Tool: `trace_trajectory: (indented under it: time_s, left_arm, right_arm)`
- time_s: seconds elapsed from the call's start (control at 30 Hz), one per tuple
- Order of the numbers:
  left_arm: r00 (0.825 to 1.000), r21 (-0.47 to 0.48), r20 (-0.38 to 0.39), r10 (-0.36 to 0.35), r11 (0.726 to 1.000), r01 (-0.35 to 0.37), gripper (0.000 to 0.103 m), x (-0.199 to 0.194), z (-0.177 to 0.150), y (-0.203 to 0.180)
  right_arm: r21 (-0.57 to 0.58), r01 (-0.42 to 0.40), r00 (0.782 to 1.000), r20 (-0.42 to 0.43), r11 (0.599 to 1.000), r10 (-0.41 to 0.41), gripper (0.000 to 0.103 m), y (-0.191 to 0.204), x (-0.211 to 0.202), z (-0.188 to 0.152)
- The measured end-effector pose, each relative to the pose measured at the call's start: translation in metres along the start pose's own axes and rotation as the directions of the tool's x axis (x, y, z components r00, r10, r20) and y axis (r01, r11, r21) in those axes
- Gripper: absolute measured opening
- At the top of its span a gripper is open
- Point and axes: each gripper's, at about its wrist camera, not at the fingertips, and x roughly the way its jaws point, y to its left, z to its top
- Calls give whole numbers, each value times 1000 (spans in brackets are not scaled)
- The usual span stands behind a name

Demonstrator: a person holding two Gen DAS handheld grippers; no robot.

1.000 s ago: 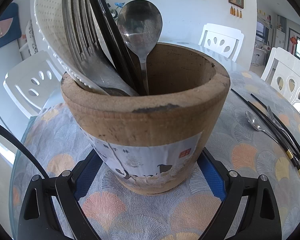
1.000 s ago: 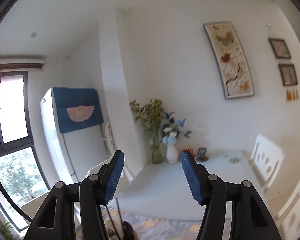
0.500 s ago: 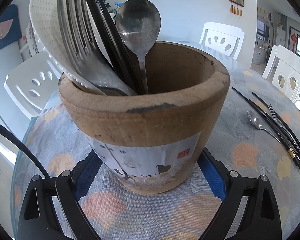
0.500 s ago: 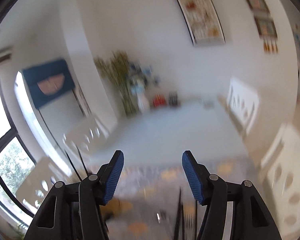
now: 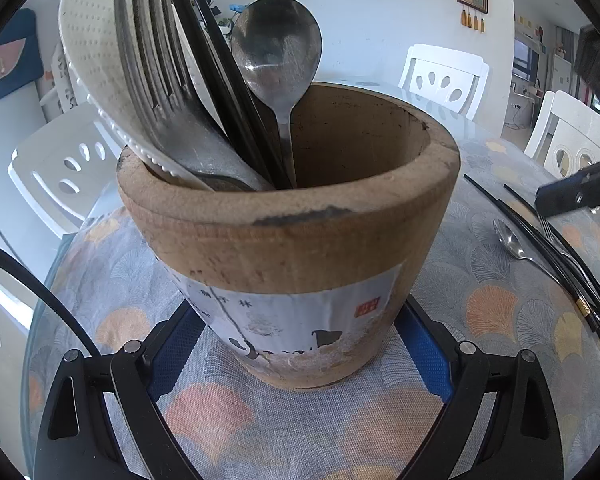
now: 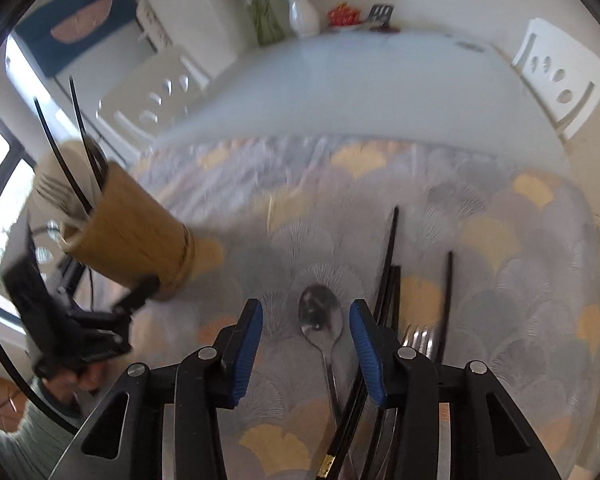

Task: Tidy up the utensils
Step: 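Move the right gripper to the second metal spoon and grasp it, then lift the metal spoon with the right gripper and carry it above the holder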

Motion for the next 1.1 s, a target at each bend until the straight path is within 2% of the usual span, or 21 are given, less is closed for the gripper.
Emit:
trace_trajectory:
  time_s: [0.23,0.4,0.67,1.1]
  left_arm:
    - [1000,0,0,0,1000,0,95,0,0,0]
    - [1000,0,0,0,1000,0,95,0,0,0]
    - [1000,0,0,0,1000,0,95,0,0,0]
    - [1000,-4,1,-5,1000,5,95,2,3,-1]
  right_arm:
    - [-32,21,996,-82,999,-24,43,-3,29,3]
    - [-58,40,990,-135,997,-48,35,-9,46,2]
    - [-87,44,988,-146,995,-56,34,-13,49,4]
    - [-176,131,973,-166,976,-160,34,4,59,10]
